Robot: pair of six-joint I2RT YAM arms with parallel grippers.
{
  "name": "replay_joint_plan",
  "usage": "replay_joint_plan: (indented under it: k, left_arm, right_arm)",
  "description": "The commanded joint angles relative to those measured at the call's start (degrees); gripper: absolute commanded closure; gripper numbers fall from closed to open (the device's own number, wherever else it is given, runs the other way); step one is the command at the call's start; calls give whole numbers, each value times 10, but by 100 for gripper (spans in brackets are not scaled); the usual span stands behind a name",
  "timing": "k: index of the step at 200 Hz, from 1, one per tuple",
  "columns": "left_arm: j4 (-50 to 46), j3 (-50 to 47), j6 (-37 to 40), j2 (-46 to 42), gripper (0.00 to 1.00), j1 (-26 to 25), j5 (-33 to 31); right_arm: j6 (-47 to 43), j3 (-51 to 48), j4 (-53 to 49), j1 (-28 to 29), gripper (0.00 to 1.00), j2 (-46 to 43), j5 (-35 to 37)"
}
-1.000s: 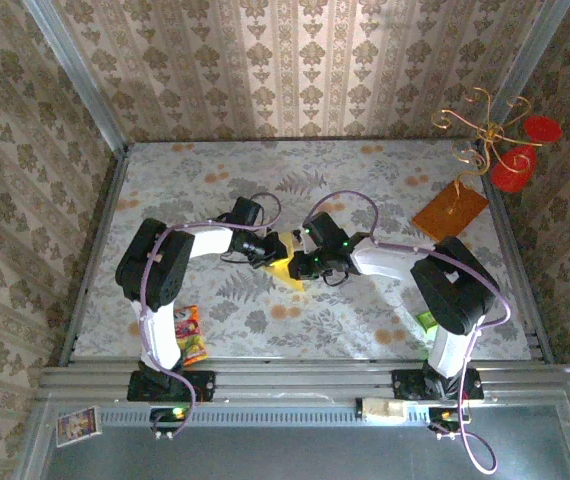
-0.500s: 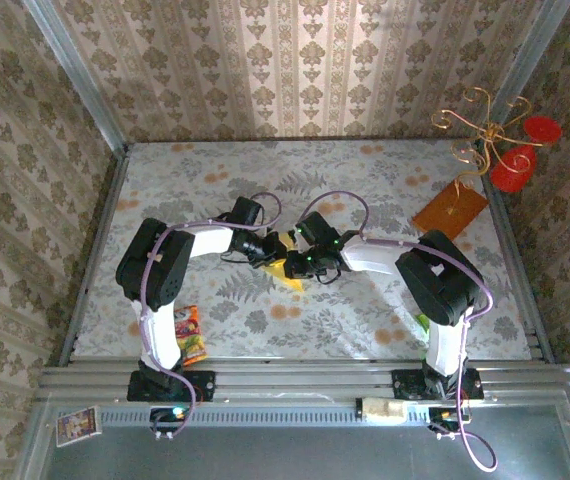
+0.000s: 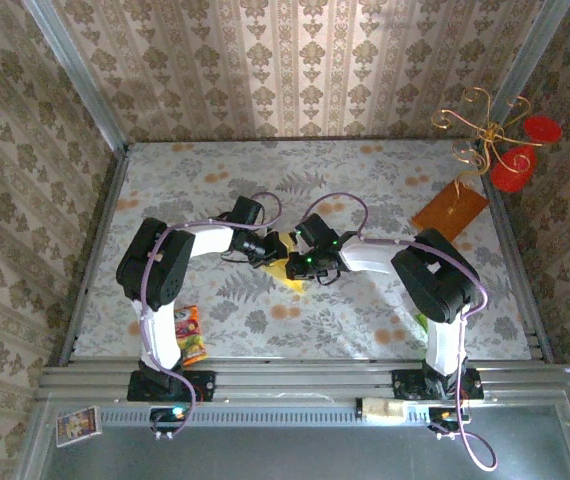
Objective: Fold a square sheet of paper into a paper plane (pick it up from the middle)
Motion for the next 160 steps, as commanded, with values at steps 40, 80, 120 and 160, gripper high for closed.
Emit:
replay_joint_plan:
  k: [40,80,120,160]
  left_arm:
    - [-76,-11,13,46,93,-7,-78]
    - [-84,-10,14,48,93,-7,-85]
    - [-96,-8,15,52,93,-7,-97]
    - [-111,-3,20,50,94,-7,-108]
  right_arm:
    - [18,-25,-43,3,99,7,-19]
    - [21,-38,-60,3,99,3,-26]
    - [24,-62,-68,3,99,-22,-38]
    - [30,-80,-77,3,99,-37,-49]
